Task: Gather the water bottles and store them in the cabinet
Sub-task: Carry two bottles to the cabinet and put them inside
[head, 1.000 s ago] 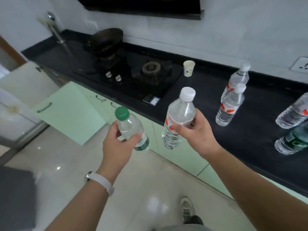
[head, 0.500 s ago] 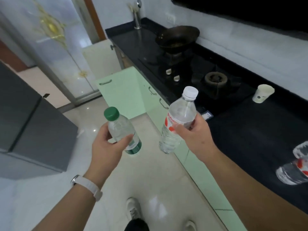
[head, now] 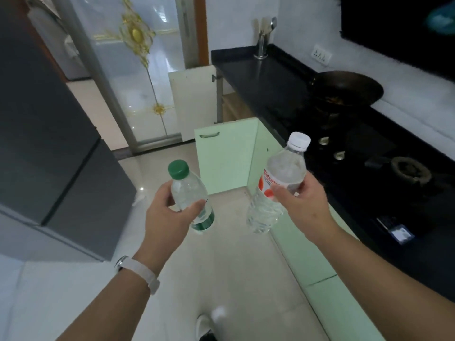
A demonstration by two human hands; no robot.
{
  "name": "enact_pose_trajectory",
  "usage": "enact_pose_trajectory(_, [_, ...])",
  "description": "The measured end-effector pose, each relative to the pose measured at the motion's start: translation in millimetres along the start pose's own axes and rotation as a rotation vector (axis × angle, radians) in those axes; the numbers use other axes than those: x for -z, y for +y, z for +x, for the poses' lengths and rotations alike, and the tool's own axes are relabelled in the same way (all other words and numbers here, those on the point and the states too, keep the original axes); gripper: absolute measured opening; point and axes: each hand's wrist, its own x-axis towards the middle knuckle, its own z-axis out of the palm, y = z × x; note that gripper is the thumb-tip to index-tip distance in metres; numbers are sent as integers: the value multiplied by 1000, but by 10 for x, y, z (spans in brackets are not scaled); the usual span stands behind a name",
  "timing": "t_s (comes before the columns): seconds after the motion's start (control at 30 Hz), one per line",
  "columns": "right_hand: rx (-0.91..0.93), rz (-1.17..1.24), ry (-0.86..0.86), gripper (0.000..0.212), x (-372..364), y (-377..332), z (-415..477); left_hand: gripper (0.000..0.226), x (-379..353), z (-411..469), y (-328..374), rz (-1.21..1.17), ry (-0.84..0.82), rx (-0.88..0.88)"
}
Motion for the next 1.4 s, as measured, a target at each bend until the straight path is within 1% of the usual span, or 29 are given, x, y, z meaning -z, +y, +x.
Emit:
enact_pose_trajectory(0.17, [12,-51,-35,46,-748,-245,437,44,507,726,-33,-39,7,8])
enact_pose_trajectory(0.37, [29,-70,-72,35,-1403,-371,840,43,880,1240,-134,-90,48,34])
enact_pose_trajectory(0.5, [49,-89,-117,34,-1771,-428,1139,46,1055,1543,-231,-77,90,78])
enact_pose_trajectory(0.6, [40,-72,-147,35,-2022,-413,1414,43,1154,1792,-280,-73,117,100])
enact_pose_trajectory(0.83, [25,-40,-253,43,-2628,-266,2327,39,1213,2688,-356,-22,176,103])
enact_pose_trajectory(1.13, [34,-39,-315,37,-3188,-279,3904,41,1023,4219,-253,37,172,126])
enact_pose_trajectory(1.27, [62,-54,-317,47,-3334,-322,4465,48,941,4773,-182,50,167,109])
enact_pose_trajectory(1.4, [45,-53,-285,56,-3458,-365,4848,48,891,5259,-106,25,111,103])
